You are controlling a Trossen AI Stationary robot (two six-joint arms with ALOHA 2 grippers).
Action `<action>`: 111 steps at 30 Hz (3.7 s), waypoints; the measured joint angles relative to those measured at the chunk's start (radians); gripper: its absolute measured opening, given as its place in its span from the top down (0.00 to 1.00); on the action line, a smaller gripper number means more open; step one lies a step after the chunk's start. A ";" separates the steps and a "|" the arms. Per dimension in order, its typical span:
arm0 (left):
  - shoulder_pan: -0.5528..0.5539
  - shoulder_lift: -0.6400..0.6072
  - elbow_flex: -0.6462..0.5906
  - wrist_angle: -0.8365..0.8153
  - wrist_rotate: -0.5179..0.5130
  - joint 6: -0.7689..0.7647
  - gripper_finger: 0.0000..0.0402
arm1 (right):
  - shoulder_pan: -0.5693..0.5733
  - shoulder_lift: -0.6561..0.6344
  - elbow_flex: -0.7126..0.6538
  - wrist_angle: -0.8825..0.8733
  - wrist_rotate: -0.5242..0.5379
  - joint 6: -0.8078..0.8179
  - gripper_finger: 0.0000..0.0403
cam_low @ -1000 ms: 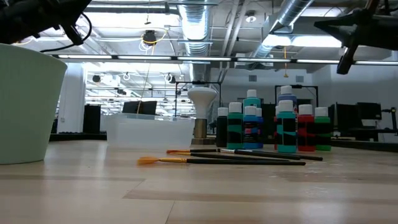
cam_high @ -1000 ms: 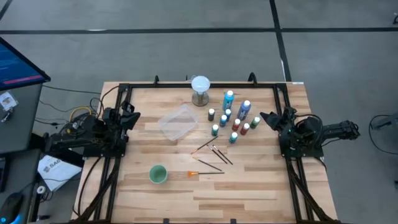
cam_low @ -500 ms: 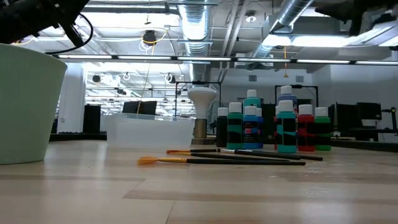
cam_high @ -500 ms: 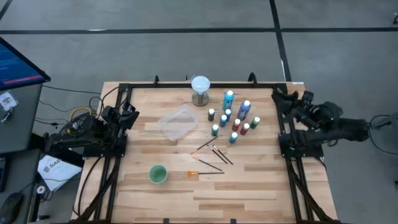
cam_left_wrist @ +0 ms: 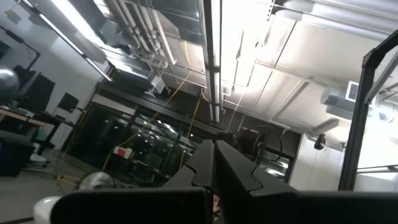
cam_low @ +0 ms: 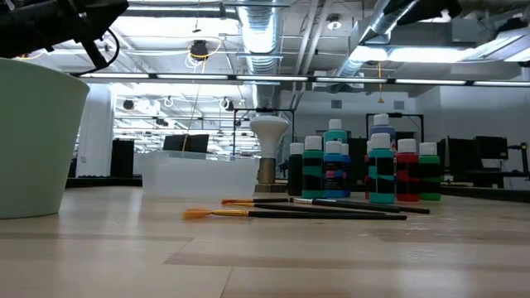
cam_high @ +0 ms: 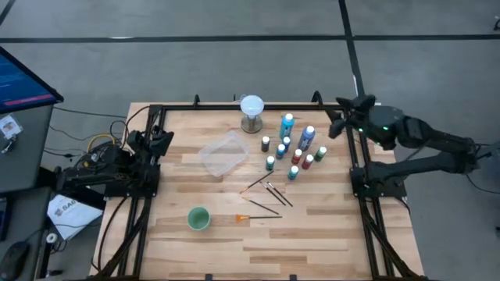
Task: Pick & Place Paint Supplies
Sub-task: Put the big light blue bottle into the white bin
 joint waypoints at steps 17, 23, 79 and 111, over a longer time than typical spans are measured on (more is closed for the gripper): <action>0.000 0.000 0.000 -0.120 -0.122 0.004 0.84 | -0.273 0.471 0.200 -0.032 -0.360 0.003 0.36; 0.000 0.000 0.000 -0.151 -0.122 0.030 0.82 | -0.319 0.628 0.276 -0.108 -0.463 0.007 0.36; 0.000 0.000 0.000 -0.289 -0.121 -0.052 0.82 | -0.423 0.943 0.432 -0.381 -0.628 0.001 0.60; 0.000 0.000 0.000 -0.289 -0.145 -0.055 0.82 | -0.440 0.897 0.432 -0.275 -0.650 -0.239 0.62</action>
